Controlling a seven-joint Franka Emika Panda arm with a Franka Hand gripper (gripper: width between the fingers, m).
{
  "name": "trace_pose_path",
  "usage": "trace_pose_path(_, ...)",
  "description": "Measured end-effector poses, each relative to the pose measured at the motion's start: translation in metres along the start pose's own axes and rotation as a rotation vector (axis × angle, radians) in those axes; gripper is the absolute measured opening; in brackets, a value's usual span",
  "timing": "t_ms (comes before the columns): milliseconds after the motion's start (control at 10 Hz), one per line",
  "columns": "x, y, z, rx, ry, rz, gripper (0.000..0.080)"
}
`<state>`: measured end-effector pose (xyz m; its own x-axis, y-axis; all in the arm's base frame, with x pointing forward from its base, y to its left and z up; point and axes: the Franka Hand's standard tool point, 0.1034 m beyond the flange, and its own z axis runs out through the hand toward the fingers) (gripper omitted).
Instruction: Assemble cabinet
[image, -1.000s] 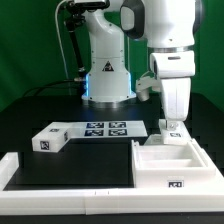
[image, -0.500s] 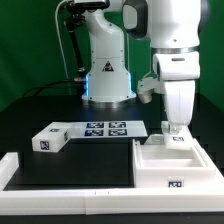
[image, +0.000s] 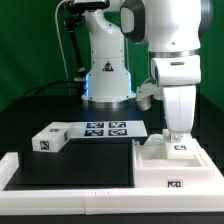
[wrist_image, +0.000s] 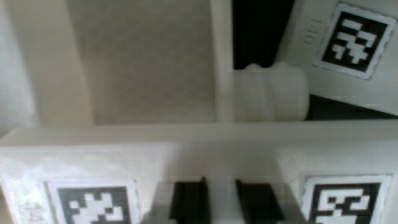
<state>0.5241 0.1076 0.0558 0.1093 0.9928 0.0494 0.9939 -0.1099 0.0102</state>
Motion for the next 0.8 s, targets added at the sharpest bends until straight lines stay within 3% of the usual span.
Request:
trace_pose_path(400,0.000,0.007,0.000,-0.001,0.002,-0.003,0.0070)
trace_pose_path(800,0.001,0.054,0.001,0.001,0.006,-0.022,0.0070)
